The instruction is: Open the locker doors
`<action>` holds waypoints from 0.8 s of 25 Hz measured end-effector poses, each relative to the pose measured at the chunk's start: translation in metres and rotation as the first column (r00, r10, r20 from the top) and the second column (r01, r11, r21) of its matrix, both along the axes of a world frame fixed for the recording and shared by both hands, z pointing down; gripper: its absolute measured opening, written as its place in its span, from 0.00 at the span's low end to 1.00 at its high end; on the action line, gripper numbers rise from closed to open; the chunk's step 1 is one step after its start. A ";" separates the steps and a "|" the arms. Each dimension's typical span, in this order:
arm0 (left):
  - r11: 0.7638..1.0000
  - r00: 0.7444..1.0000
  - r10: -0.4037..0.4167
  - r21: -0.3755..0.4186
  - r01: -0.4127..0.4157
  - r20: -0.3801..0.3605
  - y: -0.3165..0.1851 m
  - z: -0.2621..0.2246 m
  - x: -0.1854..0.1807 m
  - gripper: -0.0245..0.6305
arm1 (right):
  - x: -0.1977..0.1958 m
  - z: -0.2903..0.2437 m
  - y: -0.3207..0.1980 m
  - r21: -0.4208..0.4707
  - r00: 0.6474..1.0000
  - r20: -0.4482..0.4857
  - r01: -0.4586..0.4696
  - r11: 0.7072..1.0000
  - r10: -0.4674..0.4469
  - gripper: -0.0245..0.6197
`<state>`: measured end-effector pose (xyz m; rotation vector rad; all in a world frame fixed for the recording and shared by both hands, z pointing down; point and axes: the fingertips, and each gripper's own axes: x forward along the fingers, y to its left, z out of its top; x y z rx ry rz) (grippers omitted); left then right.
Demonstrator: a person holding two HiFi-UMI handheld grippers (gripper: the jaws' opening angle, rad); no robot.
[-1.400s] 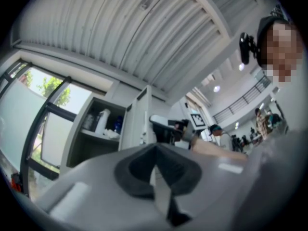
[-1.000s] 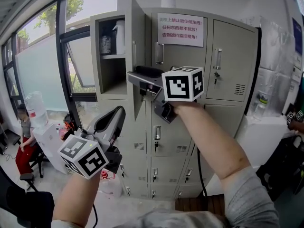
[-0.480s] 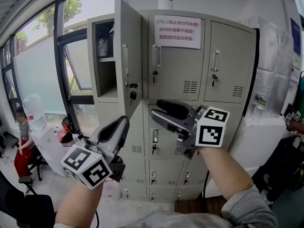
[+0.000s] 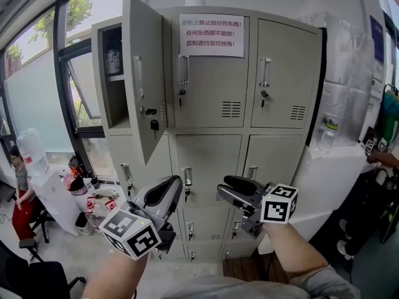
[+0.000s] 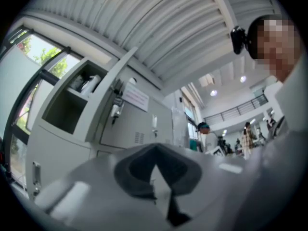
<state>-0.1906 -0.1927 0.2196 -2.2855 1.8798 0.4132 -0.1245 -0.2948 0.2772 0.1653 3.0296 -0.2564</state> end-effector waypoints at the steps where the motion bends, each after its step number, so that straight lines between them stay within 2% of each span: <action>1: 1.000 1.000 -0.004 -0.002 0.004 -0.005 -0.002 0.000 0.000 0.04 | 0.002 -0.003 -0.003 0.009 1.000 0.003 -0.007 1.000 0.007 0.32; 4: 1.000 1.000 -0.023 -0.008 0.023 -0.009 -0.005 -0.001 0.000 0.04 | 0.000 -0.018 -0.011 0.044 1.000 0.007 -0.024 0.999 0.024 0.32; 7: 0.999 0.999 -0.043 -0.010 0.043 -0.008 -0.010 -0.009 -0.004 0.04 | -0.019 -0.047 -0.016 0.108 0.999 0.013 -0.033 0.994 0.032 0.32; 10: 0.999 0.999 -0.045 -0.007 0.045 -0.008 -0.017 -0.018 -0.006 0.04 | -0.051 -0.089 -0.021 0.191 0.999 0.025 -0.048 0.980 0.044 0.32; 14: 0.999 0.999 -0.035 -0.009 0.035 -0.003 -0.018 -0.020 -0.006 0.04 | -0.104 -0.144 -0.033 0.252 0.996 0.038 -0.089 0.963 0.082 0.33; 20: 0.999 0.999 -0.037 -0.025 0.037 0.001 -0.003 -0.015 -0.020 0.04 | -0.173 -0.212 -0.065 0.283 0.980 0.072 -0.199 0.938 0.186 0.37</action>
